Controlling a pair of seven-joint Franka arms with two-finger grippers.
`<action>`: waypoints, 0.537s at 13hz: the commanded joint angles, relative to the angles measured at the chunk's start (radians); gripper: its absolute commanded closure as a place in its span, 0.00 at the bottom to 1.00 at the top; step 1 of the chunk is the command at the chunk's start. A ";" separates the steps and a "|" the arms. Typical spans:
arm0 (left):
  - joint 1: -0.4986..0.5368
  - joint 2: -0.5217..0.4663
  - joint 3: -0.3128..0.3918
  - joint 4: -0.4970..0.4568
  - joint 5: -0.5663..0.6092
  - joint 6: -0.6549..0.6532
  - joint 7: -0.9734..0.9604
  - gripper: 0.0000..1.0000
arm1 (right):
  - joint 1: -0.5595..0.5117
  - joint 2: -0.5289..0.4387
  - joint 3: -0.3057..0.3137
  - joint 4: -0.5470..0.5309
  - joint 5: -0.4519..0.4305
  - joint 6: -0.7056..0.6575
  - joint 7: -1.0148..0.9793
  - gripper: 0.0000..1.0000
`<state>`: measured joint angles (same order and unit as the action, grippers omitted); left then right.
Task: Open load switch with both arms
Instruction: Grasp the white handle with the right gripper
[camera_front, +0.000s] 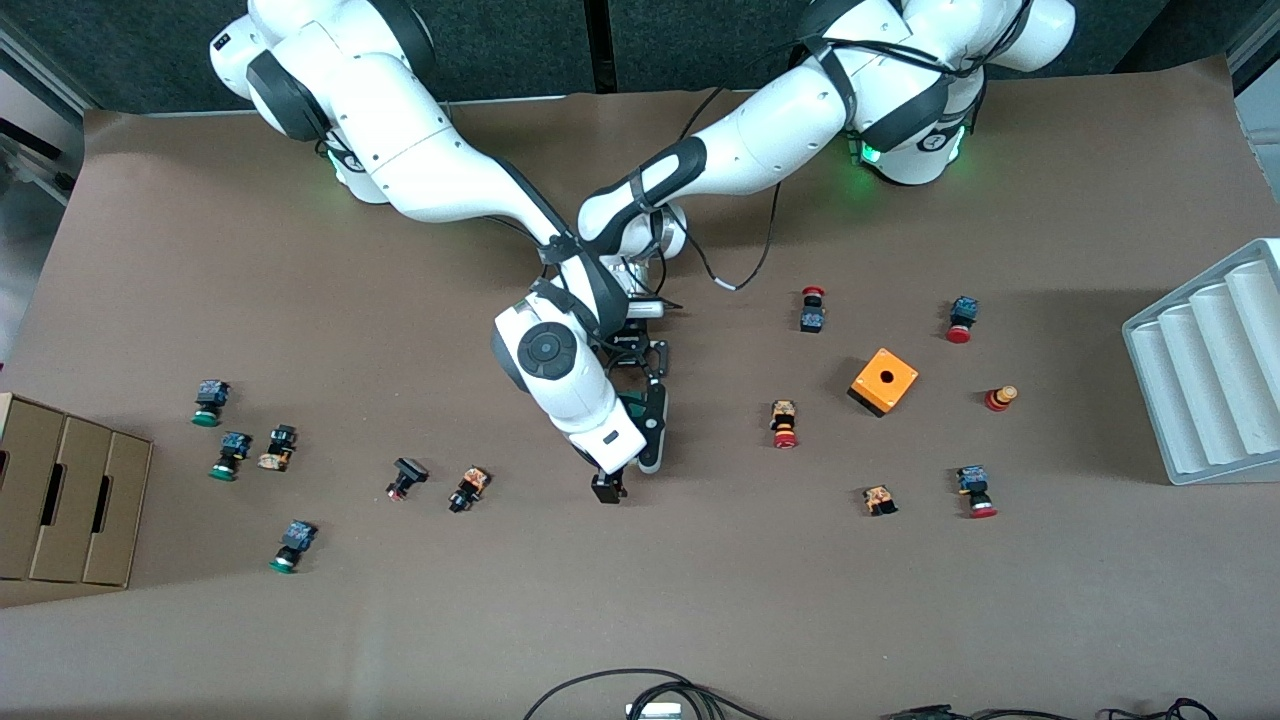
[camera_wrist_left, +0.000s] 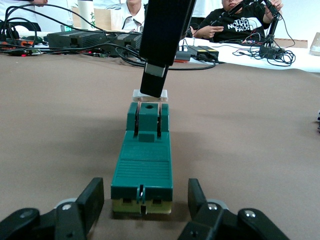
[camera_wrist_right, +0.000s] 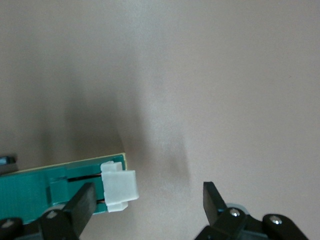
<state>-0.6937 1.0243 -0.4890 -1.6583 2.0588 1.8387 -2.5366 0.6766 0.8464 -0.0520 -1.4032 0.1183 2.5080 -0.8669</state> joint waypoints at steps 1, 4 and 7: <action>-0.020 0.014 0.010 0.020 0.012 -0.018 -0.010 0.24 | 0.014 0.020 -0.016 0.023 0.018 0.025 -0.003 0.15; -0.023 0.014 0.010 0.018 0.012 -0.018 -0.010 0.24 | 0.014 0.020 -0.019 0.023 0.015 0.025 -0.009 0.29; -0.024 0.013 0.012 0.018 0.012 -0.019 -0.010 0.24 | 0.023 0.020 -0.020 0.023 0.015 0.026 -0.006 0.30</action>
<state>-0.6967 1.0246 -0.4885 -1.6583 2.0589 1.8371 -2.5366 0.6823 0.8472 -0.0543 -1.4030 0.1183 2.5083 -0.8669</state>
